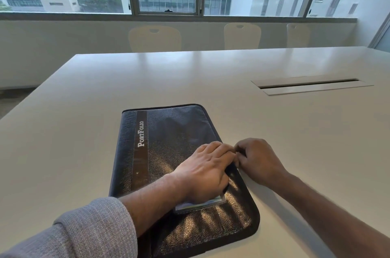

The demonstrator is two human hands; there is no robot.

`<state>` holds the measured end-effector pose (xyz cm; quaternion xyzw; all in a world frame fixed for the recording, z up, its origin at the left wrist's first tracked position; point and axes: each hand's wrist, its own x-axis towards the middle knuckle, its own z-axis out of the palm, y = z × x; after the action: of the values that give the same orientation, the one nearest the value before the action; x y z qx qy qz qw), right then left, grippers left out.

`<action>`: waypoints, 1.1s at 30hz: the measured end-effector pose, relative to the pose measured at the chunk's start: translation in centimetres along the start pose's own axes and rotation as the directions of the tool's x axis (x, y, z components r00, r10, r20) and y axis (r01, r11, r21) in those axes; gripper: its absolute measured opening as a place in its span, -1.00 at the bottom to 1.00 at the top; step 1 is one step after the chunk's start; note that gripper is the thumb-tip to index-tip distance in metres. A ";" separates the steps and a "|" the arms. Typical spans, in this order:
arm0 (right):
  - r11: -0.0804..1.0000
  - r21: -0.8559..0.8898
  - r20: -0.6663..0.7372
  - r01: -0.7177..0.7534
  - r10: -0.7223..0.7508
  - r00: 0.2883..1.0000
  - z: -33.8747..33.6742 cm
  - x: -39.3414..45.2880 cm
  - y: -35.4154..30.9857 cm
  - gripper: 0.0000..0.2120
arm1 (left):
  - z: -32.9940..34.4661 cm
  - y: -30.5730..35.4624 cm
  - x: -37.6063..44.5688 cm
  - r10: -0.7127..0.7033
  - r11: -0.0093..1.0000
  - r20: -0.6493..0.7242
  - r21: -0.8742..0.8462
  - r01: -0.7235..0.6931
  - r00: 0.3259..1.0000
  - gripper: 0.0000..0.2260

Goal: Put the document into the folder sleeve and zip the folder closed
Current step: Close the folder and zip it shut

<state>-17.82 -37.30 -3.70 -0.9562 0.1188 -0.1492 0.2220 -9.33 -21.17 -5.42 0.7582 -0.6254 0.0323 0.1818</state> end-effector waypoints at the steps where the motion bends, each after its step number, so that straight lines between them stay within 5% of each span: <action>1: 1.000 0.003 -0.002 0.005 -0.005 1.000 0.1 0.1 0.0 -0.73 | 0.0 0.0 0.0 0.001 1.000 -0.003 0.001 -0.001 1.000 -0.65; 5: 1.000 0.010 -0.007 0.006 -0.006 1.000 0.3 0.1 0.3 -0.80 | 0.2 -0.2 0.0 -0.020 0.999 0.007 -0.034 0.020 1.000 -0.64; 9: 0.999 0.024 0.002 0.043 -0.043 0.999 0.2 -0.6 0.6 -0.87 | -0.1 -1.9 1.0 -0.243 0.947 0.073 -0.199 0.253 0.967 -0.48; 15: 0.999 0.016 0.020 0.050 -0.050 0.999 0.2 -0.8 0.8 -0.89 | -1.8 -7.3 3.6 -0.469 0.882 0.176 0.146 0.448 0.866 -0.20; 21: 1.000 -0.009 -0.106 -0.006 0.005 0.994 1.2 -0.3 0.6 -0.90 | -0.4 -7.8 3.3 -0.472 0.879 0.190 0.183 0.441 0.861 -0.20; 33: 0.999 -0.034 -0.134 -0.023 0.018 0.991 1.9 3.0 0.7 -0.89 | -0.2 -8.0 3.3 -0.457 0.884 0.185 0.198 0.423 0.870 -0.21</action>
<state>-14.45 -38.00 -4.96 -0.9466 0.1460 -0.2083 0.1979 -0.93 -23.05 -6.22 0.8911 -0.4480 -0.0494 0.0537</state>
